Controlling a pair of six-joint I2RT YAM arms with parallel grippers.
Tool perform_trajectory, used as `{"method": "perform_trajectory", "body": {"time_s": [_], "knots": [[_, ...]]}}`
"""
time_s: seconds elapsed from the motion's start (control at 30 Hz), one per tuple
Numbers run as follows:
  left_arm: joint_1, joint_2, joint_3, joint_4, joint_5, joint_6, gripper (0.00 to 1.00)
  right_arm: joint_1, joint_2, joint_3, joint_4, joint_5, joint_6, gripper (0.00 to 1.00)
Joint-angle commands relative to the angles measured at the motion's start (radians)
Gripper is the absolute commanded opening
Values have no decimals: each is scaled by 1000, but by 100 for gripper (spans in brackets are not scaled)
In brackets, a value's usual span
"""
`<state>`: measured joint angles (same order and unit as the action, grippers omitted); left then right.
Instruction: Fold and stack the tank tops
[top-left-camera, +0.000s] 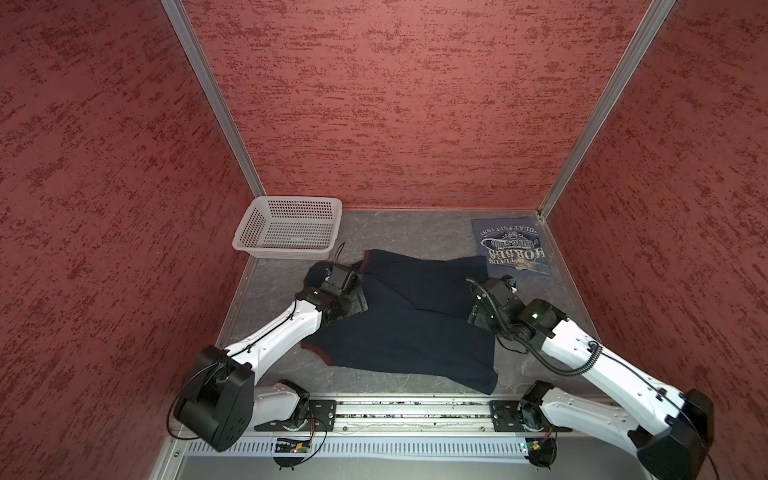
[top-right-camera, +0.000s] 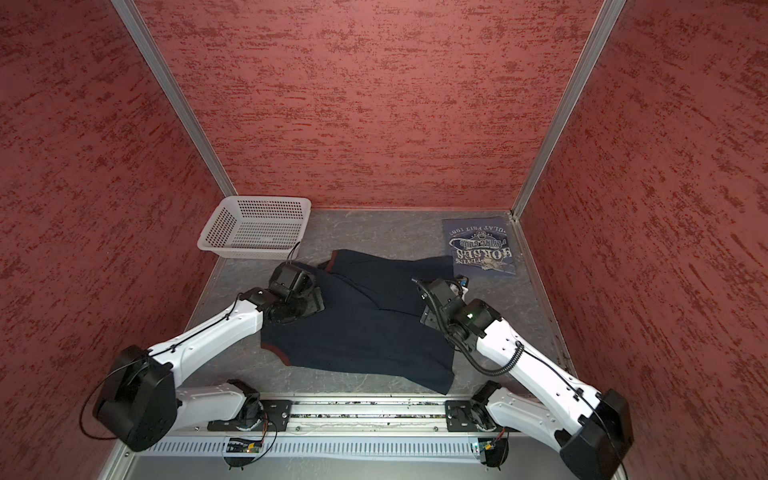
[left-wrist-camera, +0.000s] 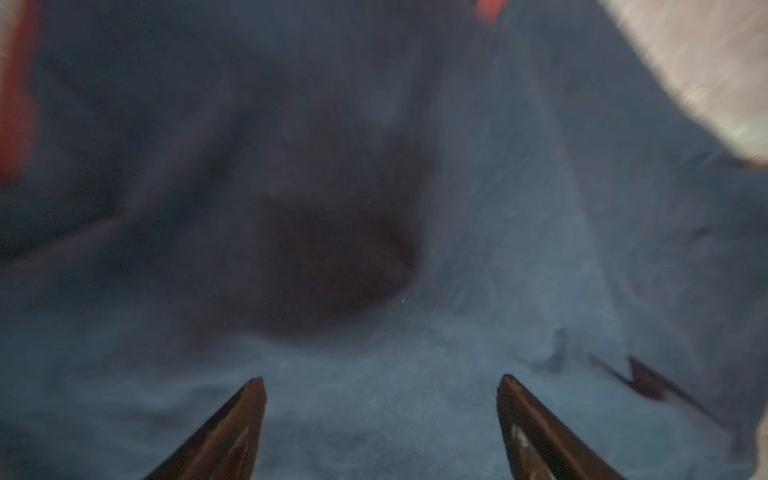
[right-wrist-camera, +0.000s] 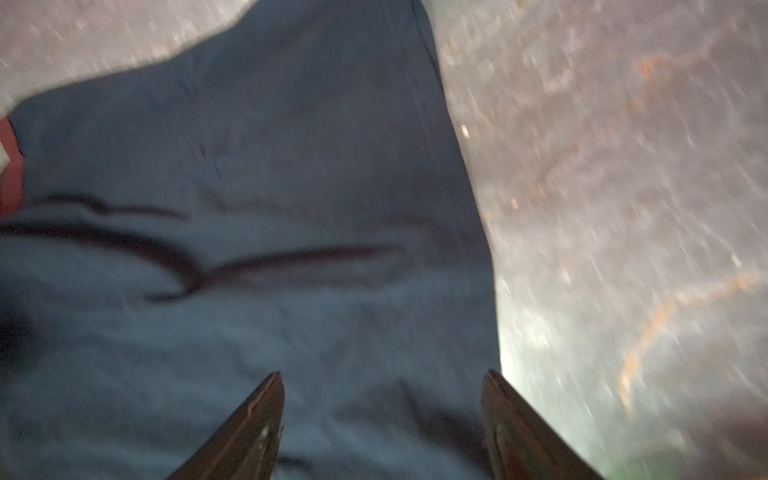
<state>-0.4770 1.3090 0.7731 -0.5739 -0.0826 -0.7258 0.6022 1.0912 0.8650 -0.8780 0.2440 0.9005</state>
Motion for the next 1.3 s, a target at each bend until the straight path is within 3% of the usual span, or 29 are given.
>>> {"method": "perform_trajectory", "body": {"time_s": [0.0,0.2,0.4,0.53,0.83,1.07,1.27], "knots": [[-14,16,-22,36,26,-28,87,-93,106,-4,221,-139,-175,75],[-17,-28,-149,57,23,-99,87,-264,312,61,336,-199,-308,70],[-21,-120,-290,49,-6,-187,87,-454,492,171,424,-246,-378,55],[-18,-200,-343,26,-34,-221,87,-521,601,239,471,-276,-392,45],[-8,-237,-348,-4,-58,-221,87,-554,719,326,520,-397,-404,30],[-6,-225,-344,6,-58,-221,87,-553,746,340,514,-384,-410,29],[-5,-226,-339,1,-60,-219,87,-552,756,335,510,-356,-406,35]]}}
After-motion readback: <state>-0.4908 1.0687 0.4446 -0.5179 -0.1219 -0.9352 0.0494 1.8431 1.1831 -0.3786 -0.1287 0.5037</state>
